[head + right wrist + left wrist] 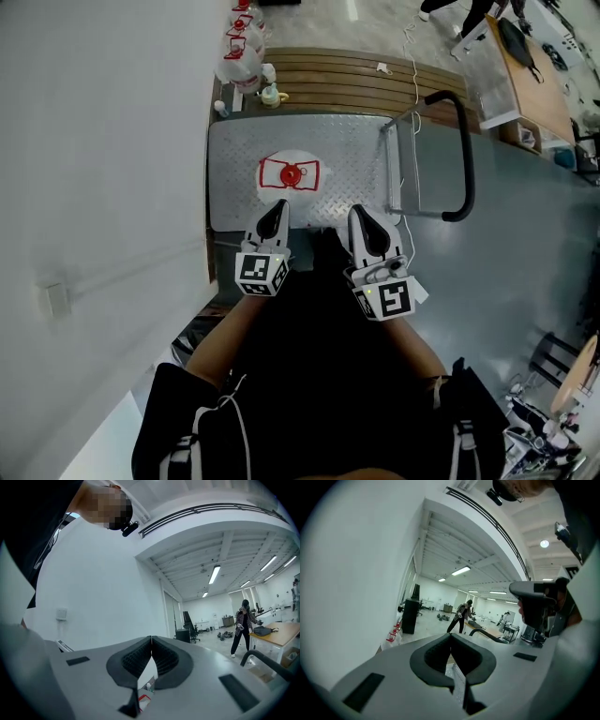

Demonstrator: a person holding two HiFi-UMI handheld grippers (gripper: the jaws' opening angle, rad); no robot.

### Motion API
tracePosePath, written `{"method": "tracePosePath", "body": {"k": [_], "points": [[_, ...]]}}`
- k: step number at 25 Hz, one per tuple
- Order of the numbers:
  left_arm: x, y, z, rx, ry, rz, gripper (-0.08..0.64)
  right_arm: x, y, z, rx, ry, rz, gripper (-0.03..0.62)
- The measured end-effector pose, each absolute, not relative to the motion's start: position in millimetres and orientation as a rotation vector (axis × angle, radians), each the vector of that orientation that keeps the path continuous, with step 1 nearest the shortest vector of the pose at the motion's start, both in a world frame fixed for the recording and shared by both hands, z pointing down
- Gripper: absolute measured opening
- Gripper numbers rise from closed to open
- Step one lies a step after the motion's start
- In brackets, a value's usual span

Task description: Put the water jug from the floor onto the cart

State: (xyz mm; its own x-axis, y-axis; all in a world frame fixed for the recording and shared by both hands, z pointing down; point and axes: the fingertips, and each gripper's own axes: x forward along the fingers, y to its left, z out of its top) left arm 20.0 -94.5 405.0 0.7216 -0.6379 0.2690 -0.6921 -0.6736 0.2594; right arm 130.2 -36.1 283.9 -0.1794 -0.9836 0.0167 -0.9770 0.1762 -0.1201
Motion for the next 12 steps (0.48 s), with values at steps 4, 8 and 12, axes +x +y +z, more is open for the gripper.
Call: {"method": "tracePosePath", "body": {"k": [4, 8, 12], "points": [[17.4, -84.1, 377.9, 2.654, -1.017, 0.155, 0.018, 110.3, -28.2, 277.6, -1.978, 2.366, -0.130, 0.018], [5.4, -83.3, 357.2, 2.700, -1.019, 0.112, 0.018, 89.4, -19.8, 270.3, -1.987, 2.362, -0.094, 0.018], [-4.8, -78.0, 340.7, 2.729, -1.031, 0.074, 0.018, 82.2, -5.3, 261.8, -2.020, 2.356, -0.064, 0.018]]}}
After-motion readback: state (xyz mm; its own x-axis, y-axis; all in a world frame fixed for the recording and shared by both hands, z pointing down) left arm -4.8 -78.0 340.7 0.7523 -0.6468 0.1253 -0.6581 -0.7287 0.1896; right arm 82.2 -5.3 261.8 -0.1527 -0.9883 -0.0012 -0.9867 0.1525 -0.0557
